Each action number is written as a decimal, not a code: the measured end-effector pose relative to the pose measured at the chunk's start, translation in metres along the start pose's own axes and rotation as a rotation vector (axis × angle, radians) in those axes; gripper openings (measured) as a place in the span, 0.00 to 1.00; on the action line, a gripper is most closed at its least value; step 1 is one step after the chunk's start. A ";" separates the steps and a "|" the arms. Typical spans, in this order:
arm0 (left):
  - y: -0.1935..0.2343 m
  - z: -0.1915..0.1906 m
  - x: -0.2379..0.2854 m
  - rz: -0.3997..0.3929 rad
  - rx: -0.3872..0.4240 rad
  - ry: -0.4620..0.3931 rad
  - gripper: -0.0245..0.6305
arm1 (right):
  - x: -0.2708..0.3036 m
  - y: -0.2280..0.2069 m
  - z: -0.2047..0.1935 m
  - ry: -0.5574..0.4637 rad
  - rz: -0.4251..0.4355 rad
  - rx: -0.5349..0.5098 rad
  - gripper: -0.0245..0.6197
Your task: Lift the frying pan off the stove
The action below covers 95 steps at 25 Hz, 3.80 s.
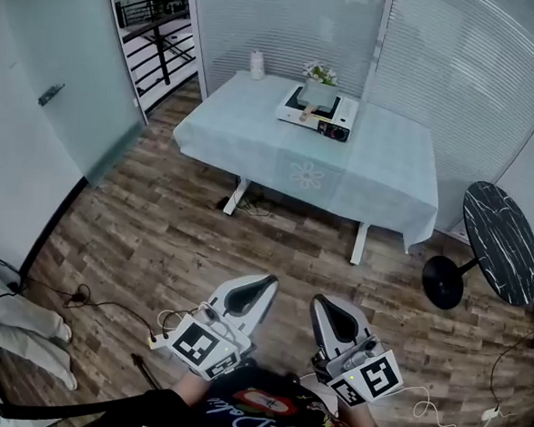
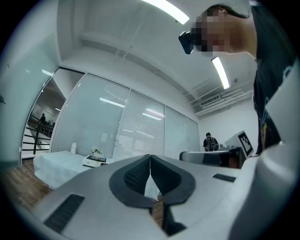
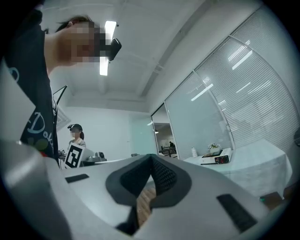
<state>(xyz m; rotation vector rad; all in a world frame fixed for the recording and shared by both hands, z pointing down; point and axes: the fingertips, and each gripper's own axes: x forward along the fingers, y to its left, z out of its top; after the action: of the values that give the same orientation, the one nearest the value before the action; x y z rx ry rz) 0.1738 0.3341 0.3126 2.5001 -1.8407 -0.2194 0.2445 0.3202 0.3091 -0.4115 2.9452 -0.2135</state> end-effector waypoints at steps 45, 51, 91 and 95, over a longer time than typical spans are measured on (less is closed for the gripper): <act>0.087 0.000 -0.022 -0.065 -0.030 -0.016 0.05 | 0.072 0.015 -0.013 -0.010 -0.094 -0.013 0.04; 0.088 -0.004 -0.016 -0.079 -0.035 -0.014 0.05 | 0.069 0.004 -0.016 -0.007 -0.122 -0.008 0.04; 0.217 -0.016 0.179 0.137 -0.018 0.013 0.05 | 0.195 -0.230 -0.002 -0.018 0.048 0.083 0.04; 0.220 -0.017 0.194 0.160 -0.018 0.020 0.05 | 0.199 -0.247 -0.003 -0.023 0.069 0.103 0.04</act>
<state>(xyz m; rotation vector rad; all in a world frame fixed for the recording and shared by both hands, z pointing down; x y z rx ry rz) 0.0235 0.0818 0.3346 2.3189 -2.0090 -0.2038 0.1195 0.0296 0.3251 -0.2953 2.9049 -0.3469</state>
